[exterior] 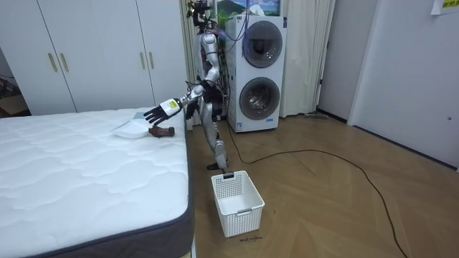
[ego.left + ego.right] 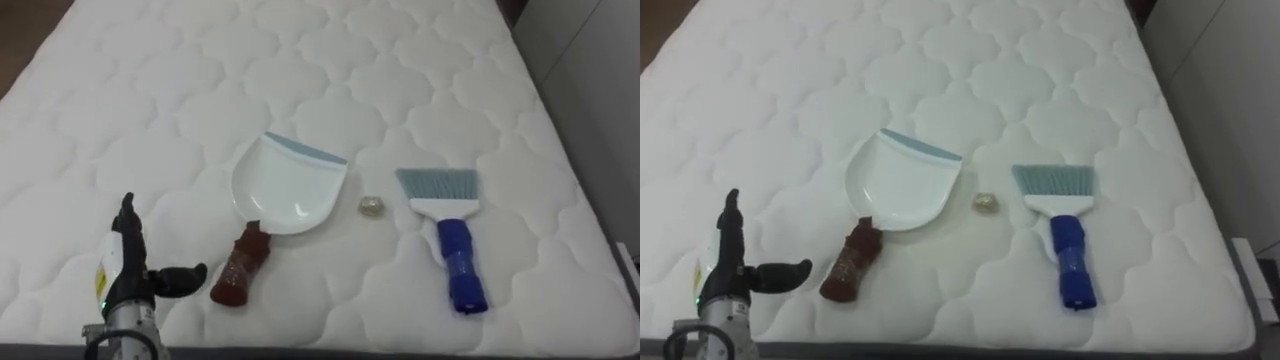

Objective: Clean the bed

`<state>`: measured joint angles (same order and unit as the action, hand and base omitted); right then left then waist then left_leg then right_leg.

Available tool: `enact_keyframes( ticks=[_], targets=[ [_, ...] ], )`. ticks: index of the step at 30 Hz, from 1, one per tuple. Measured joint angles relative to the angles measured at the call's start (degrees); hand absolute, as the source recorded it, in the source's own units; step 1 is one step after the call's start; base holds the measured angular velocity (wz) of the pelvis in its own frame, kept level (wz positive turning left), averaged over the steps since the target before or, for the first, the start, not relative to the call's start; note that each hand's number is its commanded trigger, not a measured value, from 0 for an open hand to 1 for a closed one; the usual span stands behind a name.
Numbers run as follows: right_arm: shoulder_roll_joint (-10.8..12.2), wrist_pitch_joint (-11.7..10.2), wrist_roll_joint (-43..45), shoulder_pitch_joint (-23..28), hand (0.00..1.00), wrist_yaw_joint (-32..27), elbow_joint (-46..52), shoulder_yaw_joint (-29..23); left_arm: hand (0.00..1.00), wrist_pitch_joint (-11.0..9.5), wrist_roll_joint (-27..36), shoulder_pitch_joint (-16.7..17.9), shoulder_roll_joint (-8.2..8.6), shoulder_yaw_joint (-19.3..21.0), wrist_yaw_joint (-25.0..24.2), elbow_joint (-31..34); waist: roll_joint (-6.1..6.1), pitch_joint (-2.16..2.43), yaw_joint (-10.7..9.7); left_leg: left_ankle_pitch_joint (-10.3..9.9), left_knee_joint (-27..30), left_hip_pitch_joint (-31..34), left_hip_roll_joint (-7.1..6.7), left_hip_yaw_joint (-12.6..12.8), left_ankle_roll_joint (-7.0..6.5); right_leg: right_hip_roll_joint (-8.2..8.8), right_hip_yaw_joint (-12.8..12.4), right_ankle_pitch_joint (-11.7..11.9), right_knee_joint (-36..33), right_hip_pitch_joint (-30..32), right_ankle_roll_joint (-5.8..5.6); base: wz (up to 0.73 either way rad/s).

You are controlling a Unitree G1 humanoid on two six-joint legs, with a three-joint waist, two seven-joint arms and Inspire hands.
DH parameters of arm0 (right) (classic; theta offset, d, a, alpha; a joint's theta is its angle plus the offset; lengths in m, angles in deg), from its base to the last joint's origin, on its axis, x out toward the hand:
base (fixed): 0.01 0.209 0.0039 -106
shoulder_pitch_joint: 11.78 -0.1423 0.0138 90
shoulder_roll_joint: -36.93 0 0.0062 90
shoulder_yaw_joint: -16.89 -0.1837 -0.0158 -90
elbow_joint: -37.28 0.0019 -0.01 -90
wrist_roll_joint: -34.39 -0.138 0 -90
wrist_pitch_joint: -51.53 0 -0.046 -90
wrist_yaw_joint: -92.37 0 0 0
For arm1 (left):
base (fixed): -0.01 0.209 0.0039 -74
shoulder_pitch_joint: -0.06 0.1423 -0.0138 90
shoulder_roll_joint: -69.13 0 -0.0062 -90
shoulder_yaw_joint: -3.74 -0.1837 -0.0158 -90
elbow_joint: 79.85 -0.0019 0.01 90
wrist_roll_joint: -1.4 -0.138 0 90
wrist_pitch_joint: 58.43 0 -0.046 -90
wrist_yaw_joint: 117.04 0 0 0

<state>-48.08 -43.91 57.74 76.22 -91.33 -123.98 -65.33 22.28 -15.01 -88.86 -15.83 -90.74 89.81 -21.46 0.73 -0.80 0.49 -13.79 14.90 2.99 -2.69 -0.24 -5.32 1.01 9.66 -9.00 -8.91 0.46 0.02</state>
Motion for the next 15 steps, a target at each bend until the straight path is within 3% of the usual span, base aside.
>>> enact_keyframes(
  ticks=[2,6,13,15],
  targets=[
    [-0.7,0.0,0.9,-1.3,0.00,-0.2,-0.1,0.0,0.00,-0.4,0.1,-1.1,-0.03,-0.3,0.0,-0.9,-0.72,0.07,-0.1,0.3,0.0,1.4,0.00,0.1,0.03,0.30,0.0,0.2,-0.2,1.5,0.08,-0.07],
    [-1.5,0.0,2.8,-3.2,0.00,-1.7,-0.2,2.4,0.00,-1.4,0.8,-4.5,-0.68,-3.9,0.1,-5.3,-1.90,-0.34,-0.6,1.0,-0.1,3.9,-0.02,0.1,0.18,0.56,0.3,0.3,-1.5,4.6,0.15,-0.01],
    [-1.7,-0.3,3.9,-5.6,0.00,-4.0,0.0,7.9,0.00,-3.4,1.4,-11.1,-0.56,-5.3,0.2,-13.1,-1.99,-0.58,-0.7,1.9,0.9,10.6,-0.02,0.2,0.33,0.93,0.6,0.4,-4.2,11.9,0.38,0.00],
    [-1.8,-0.3,4.0,-6.2,0.00,-4.4,0.3,9.3,0.00,-3.9,2.7,-11.8,-0.57,-5.6,0.7,-13.3,-2.12,-0.86,-0.7,1.9,1.6,12.6,-0.03,0.2,0.30,1.06,0.8,0.4,-5.0,14.1,0.41,0.00]
  ],
)
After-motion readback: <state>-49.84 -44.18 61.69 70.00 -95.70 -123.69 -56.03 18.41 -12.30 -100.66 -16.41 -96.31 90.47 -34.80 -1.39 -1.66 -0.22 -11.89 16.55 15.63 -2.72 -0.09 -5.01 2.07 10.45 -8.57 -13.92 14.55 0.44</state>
